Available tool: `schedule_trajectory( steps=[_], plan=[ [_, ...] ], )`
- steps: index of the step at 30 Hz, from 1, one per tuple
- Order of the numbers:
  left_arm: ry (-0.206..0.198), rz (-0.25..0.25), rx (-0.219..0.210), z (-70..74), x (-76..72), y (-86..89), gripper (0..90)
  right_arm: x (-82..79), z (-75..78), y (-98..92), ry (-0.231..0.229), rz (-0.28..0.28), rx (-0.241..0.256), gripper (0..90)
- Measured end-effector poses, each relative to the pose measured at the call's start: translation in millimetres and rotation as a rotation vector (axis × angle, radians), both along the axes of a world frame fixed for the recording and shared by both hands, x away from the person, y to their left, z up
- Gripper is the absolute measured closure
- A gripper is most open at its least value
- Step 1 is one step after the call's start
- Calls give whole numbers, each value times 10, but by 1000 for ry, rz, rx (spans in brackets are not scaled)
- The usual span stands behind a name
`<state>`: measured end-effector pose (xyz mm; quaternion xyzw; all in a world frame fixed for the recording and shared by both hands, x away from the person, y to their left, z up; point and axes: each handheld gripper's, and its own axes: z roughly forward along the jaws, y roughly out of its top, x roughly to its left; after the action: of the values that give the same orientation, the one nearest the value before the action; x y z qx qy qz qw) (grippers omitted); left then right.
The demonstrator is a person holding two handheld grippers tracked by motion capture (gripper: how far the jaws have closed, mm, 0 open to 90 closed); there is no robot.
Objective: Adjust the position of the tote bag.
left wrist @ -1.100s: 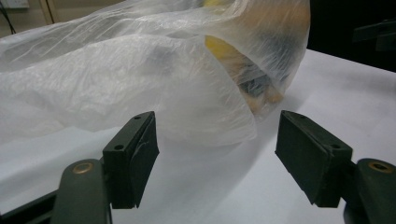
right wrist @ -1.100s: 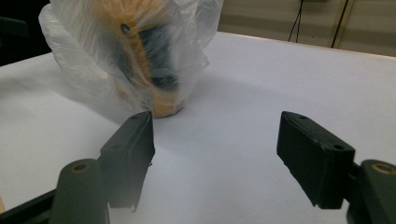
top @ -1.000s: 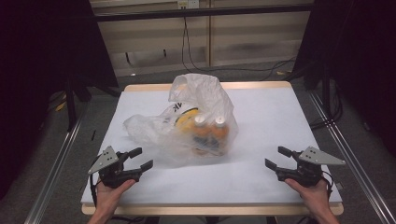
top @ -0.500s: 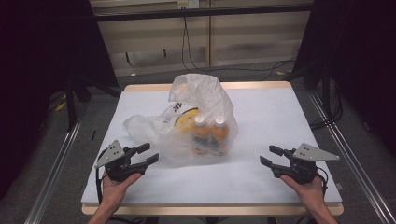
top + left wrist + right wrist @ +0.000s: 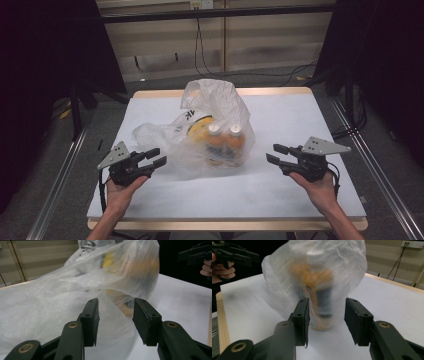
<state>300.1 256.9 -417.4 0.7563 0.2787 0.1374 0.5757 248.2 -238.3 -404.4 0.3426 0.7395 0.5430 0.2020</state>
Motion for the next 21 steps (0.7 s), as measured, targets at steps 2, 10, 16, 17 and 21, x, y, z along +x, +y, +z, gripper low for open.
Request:
schedule_trajectory(
  steps=[2, 10, 16, 17, 21],
  plan=[
    [-7, 14, 17, 17, 34, 34, 563, 51, 61, 48, -2, 12, 7, 559],
    [25, 56, -1, -52, 120, 233, 539, 272, 238, 214, -31, 47, -8, 518],
    [50, 94, -3, -122, 156, 361, 491, 406, 356, 307, -42, 47, -3, 467],
    [51, 100, 2, -127, 162, 390, 488, 428, 374, 323, -45, 48, -1, 460],
    [65, 143, 5, -142, 208, 519, 428, 511, 442, 384, -61, 43, 5, 424]
  ],
)
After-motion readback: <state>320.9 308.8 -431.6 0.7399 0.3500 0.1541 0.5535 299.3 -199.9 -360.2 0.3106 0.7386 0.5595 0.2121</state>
